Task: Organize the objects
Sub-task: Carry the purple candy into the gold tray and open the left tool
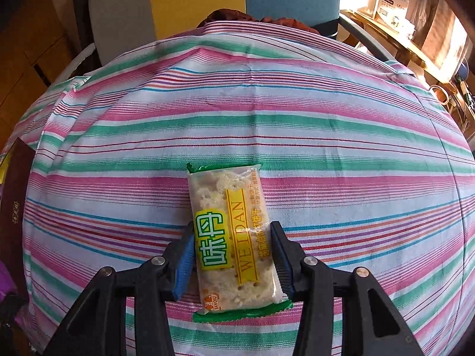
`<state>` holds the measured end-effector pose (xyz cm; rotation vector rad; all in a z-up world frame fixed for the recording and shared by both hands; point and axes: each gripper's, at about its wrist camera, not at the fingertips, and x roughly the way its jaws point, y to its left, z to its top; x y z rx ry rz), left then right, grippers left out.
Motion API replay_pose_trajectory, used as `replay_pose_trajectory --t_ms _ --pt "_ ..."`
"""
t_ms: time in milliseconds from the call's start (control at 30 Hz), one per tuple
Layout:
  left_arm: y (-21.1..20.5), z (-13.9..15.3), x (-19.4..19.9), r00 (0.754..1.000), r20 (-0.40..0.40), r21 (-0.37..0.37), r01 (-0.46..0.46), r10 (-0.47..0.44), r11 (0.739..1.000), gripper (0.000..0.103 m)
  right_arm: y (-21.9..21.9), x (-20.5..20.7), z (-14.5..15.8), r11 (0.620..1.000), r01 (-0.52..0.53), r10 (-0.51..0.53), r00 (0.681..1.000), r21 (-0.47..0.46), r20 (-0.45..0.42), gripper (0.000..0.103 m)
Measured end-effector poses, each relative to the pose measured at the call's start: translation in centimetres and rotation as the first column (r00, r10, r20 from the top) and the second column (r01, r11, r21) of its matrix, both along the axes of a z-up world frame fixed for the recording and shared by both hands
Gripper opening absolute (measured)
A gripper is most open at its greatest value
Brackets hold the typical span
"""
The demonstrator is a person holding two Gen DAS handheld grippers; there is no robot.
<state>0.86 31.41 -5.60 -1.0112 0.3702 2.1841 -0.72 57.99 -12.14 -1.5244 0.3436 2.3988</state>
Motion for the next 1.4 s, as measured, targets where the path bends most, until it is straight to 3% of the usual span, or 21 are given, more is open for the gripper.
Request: replay_pose_trajectory --t_ms 300,933,1400 --pt "-3.5 2.3 -0.1 0.998 -0.034 0.031 -0.052 0.053 0.998 0.042 -0.8 1.0 0.2 1.0 -0.005 0.005 1.0 0.019 -0.031 0.048" --pt "-9.1 3.8 -0.6 0.985 -0.075 0.043 -0.155 0.158 0.987 0.042 -1.5 0.7 -0.2 0.994 -0.032 0.038 0.998 0.103 -0.051 0.048" --pt "-13.3 3.7 -1.5 0.973 -0.046 0.058 -0.223 0.226 0.973 0.042 -1.4 0.6 -0.4 0.994 -0.034 0.041 0.997 0.106 -0.061 0.048"
